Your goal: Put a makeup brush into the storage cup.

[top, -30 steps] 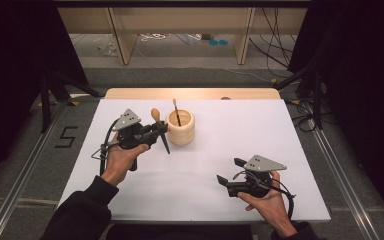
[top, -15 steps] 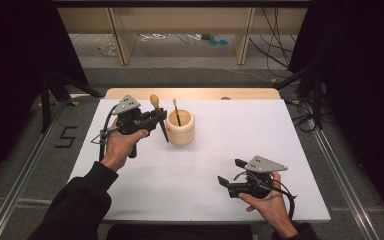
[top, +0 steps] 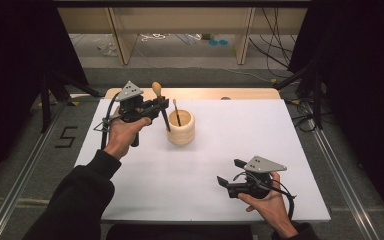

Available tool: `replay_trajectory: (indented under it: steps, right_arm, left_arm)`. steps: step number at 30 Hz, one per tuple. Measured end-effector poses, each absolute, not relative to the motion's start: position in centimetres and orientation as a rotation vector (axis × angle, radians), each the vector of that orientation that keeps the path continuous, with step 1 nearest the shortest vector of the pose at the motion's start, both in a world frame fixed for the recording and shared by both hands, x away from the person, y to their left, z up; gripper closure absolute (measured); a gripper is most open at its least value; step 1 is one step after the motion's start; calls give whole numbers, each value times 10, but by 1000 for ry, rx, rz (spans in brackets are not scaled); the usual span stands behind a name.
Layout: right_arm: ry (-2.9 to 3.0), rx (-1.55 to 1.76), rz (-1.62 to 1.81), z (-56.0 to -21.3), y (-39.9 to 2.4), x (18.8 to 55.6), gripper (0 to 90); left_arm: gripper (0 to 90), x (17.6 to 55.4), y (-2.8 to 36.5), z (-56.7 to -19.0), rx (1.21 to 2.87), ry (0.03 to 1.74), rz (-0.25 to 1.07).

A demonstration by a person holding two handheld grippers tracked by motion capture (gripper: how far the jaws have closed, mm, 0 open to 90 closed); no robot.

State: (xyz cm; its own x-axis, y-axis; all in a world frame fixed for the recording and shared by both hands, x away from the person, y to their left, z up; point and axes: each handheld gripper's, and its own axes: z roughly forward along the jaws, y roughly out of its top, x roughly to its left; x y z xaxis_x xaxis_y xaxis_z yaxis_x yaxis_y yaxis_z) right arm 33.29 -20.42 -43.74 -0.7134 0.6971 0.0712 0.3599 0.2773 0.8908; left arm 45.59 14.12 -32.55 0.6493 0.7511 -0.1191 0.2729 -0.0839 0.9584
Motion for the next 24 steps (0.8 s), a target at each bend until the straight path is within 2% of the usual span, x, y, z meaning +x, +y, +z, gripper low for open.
replay_trajectory:
  steps: [24]
  right_arm:
    - [2240, 942, 1406, -437, -204, 333, 174]
  left_arm:
    - [772, 496, 124, -337, 1636, 901, 538]
